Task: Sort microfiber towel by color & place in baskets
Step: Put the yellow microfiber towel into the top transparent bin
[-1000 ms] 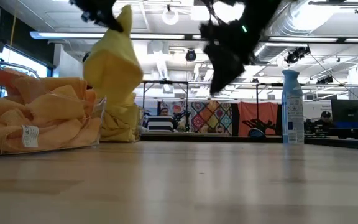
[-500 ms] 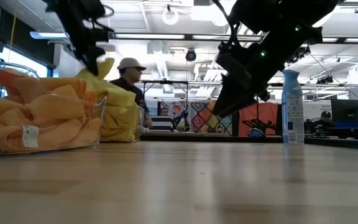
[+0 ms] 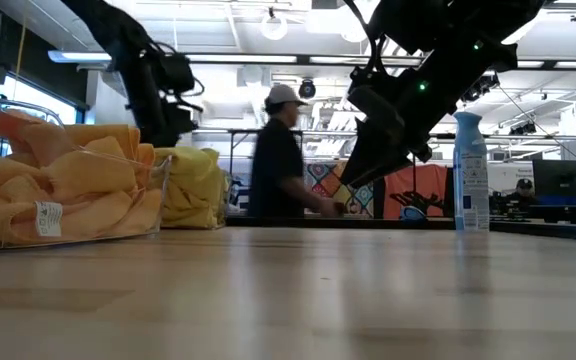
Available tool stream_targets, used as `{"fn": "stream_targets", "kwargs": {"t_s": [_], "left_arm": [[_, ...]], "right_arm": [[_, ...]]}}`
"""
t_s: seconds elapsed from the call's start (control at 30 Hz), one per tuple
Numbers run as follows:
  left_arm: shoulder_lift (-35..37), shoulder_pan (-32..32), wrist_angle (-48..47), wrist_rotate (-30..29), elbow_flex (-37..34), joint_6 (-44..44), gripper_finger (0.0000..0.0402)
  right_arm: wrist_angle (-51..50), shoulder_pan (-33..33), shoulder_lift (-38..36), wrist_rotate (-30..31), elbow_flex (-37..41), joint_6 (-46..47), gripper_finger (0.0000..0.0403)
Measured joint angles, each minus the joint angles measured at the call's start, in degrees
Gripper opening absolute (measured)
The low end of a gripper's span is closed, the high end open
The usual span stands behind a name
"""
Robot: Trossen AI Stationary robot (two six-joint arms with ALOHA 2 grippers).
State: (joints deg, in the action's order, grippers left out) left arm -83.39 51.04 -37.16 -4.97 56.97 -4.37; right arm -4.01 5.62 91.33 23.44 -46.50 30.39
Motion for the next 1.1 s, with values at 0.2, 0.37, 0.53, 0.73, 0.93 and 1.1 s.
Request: {"fn": "stream_targets", "kwargs": {"t_s": [0.2,0.37,0.53,0.73,0.93,1.1], "left_arm": [[-5.9,0.6,0.5,0.2,0.1,-4.5,0.0146],[-7.9,0.8,0.3,0.2,0.7,-2.5,0.0181],[-5.6,0.8,-2.7,0.4,3.5,-4.2,0.0190],[-0.1,0.8,-8.3,0.5,7.7,-6.2,0.0189],[6.9,0.7,-9.6,0.5,7.8,-12.6,0.0189],[11.1,-0.4,-16.0,1.6,7.7,-18.4,0.0189]], "right_arm": [[0.0,0.0,0.0,0.0,0.0,-0.8,0.0148],[0.0,0.0,0.0,0.0,0.0,-0.7,0.0148],[0.0,0.0,0.0,0.0,0.0,-0.5,0.0148],[0.0,0.0,0.0,0.0,0.0,-0.4,0.0148],[0.0,0.0,0.0,0.0,0.0,-0.4,0.0148],[0.0,0.0,0.0,0.0,0.0,-0.6,0.0148]]}}
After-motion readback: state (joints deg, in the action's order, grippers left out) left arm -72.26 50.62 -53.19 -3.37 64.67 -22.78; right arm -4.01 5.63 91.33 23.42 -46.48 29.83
